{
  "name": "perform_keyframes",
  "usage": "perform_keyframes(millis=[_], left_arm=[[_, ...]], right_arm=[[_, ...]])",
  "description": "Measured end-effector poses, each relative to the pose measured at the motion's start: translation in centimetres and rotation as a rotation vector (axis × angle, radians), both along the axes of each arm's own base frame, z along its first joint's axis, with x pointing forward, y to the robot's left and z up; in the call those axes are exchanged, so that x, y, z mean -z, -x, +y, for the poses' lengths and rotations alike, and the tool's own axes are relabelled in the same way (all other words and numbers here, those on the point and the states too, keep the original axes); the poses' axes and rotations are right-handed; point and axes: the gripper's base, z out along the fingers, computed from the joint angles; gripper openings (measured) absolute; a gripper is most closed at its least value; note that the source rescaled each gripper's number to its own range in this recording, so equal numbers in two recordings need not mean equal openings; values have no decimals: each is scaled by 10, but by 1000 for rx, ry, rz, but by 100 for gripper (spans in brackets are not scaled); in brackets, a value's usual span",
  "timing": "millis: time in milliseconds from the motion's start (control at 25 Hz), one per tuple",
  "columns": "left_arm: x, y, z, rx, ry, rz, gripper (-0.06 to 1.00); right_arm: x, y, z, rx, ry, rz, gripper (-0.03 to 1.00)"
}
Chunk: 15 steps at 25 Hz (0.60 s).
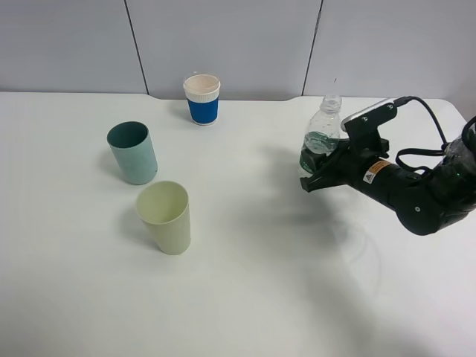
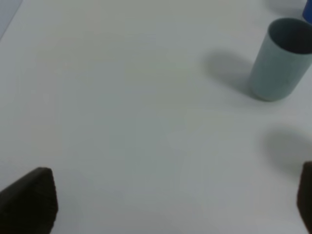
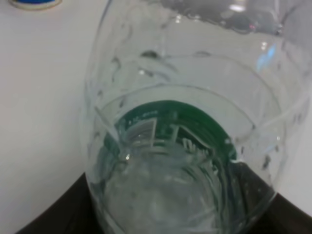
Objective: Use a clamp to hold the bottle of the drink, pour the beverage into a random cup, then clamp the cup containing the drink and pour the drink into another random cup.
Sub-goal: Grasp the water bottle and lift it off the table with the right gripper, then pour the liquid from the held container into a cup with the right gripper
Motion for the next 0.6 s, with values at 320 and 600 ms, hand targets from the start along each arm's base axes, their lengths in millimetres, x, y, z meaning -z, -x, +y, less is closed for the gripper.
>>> perform_keyframes(millis=[320, 600], left_arm=[[0, 0, 0, 0, 0, 0, 100], [0, 0, 0, 0, 0, 0, 100]], right_arm=[[-5, 2, 4, -23, -65, 43, 0], [-32, 6, 6, -29, -47, 45, 0]])
